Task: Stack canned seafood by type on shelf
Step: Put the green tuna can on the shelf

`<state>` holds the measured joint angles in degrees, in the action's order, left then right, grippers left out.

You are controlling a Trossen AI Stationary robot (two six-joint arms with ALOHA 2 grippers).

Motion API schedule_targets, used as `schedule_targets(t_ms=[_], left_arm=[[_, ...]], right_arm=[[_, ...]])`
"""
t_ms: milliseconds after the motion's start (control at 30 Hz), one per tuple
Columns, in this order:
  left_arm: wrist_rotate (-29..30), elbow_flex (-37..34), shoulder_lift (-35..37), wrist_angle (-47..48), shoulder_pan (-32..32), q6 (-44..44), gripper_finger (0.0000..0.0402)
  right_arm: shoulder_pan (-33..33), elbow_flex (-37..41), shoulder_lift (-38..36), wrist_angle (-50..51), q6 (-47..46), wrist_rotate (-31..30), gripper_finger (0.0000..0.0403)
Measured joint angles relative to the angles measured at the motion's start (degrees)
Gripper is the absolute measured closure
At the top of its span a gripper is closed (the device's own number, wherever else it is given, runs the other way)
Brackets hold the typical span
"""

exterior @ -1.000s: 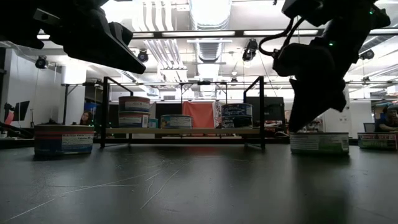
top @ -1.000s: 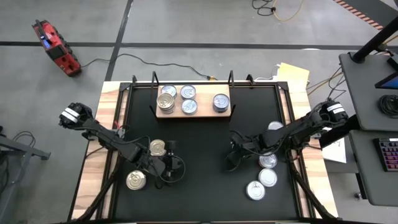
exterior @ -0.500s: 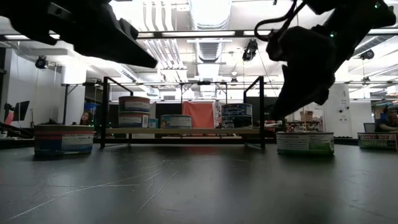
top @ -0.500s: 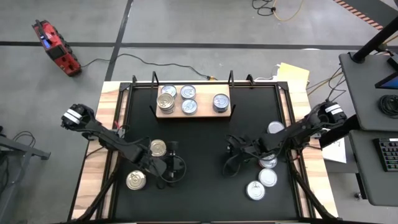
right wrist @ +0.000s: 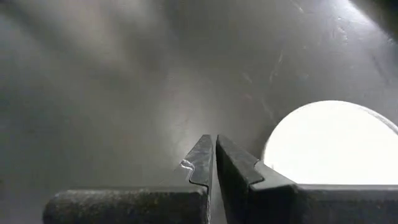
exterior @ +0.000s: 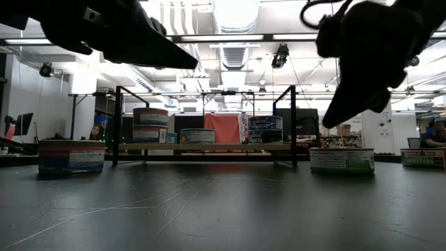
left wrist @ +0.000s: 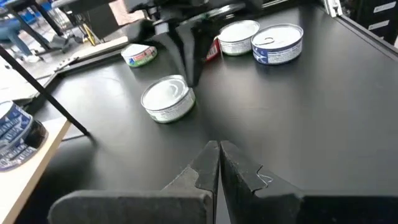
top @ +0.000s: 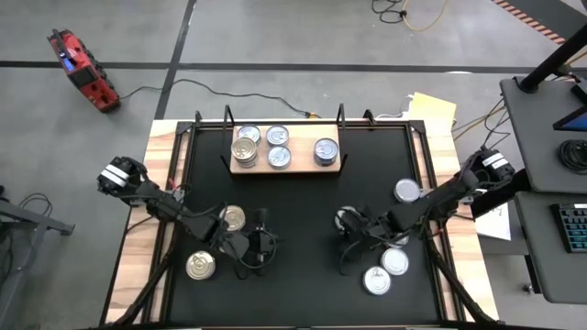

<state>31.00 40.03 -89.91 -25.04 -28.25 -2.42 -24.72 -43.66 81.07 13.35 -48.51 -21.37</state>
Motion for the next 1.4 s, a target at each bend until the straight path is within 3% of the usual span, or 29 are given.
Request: schedule_targets(t_ms=[367,500,1000,1233,1400], left_arm=[[0.02,0.12,-0.02,-2.90,2.53,-0.43,0.0401],[0.06,0.11,-0.02,-3.98,3.72,0.42,0.0401],[0.00,0.11,-0.02,-5.83,4.89,5.90,0.0401],[-0.07,0.08,-0.02,-5.78,4.89,7.68,0.0401],[-3.67,0.04,-0.02,-5.61,4.89,7.75,0.0401]], right_arm=[[-2.52,-0.04,0.06,11.47,-14.97,-13.39,0.0390],[-1.85,-0.04,0.06,11.08,-16.29,-14.77,0.0390],[-2.19,-0.28,6.95,9.99,-21.31,-9.06,0.0390],[-2.55,-0.15,7.97,-1.58,-12.99,-5.85,0.0390],[-2.53,-0.15,9.82,-9.39,-6.79,-2.12,0.0390]])
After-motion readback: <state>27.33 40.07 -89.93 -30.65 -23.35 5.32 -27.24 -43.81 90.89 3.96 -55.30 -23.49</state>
